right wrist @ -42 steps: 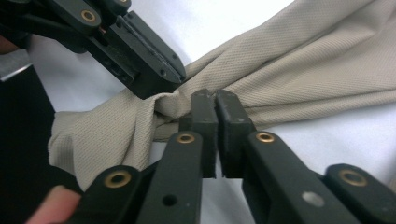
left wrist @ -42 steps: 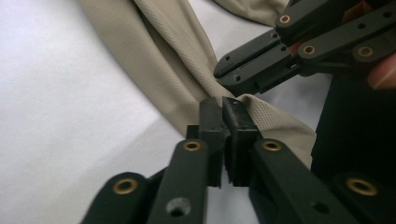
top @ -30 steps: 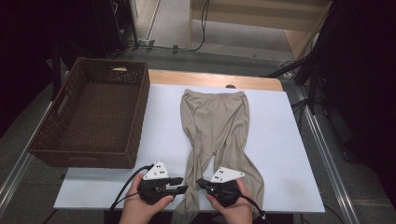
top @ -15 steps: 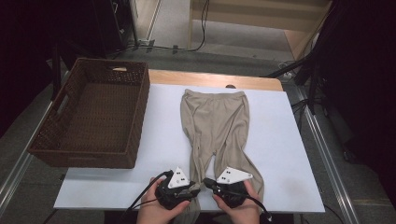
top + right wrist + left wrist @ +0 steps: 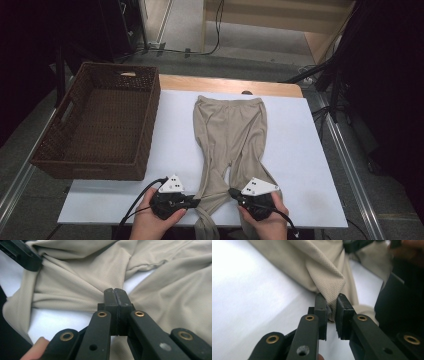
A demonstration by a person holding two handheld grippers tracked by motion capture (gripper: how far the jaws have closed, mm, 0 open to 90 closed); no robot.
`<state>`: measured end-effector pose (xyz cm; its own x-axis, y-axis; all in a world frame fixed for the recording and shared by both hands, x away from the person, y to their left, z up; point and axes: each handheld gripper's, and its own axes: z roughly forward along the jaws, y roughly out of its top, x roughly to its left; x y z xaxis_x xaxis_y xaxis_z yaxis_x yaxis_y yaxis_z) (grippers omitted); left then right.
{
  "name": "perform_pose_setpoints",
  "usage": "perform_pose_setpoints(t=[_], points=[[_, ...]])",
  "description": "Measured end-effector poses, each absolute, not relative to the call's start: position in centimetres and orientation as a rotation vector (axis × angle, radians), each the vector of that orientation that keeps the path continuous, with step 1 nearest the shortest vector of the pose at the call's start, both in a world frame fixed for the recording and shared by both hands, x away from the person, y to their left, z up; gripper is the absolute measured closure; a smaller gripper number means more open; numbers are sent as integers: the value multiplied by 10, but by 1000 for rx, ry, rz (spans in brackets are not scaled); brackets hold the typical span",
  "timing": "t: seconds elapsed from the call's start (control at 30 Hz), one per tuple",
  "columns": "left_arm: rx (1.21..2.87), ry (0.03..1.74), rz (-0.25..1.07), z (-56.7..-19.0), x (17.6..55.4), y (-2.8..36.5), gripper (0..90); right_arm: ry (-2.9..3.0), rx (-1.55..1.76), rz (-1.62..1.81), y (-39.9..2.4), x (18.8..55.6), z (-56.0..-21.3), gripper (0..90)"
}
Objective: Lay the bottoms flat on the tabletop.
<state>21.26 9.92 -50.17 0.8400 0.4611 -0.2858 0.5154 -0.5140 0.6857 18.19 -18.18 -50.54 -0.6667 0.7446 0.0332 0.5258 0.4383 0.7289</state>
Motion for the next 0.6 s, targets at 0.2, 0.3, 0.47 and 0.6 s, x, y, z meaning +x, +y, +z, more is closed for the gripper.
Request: perform_pose_setpoints(t=[0.2, 0.3, 0.47, 0.6], points=[[2224, 682, -151, -501, 216, 105, 848, 2385, 1099, 1057, -191, 183, -503, 882], [2234, 669, -155, -501, 215, 104, 852, 2383, 1092, 1039, -193, 184, -504, 882], [2232, 643, -165, -505, 214, 98, 852, 2363, 1118, 1011, -196, 186, -509, 881], [2238, 651, -162, -510, 214, 95, 854, 2313, 1161, 1117, -200, 181, -508, 733]])
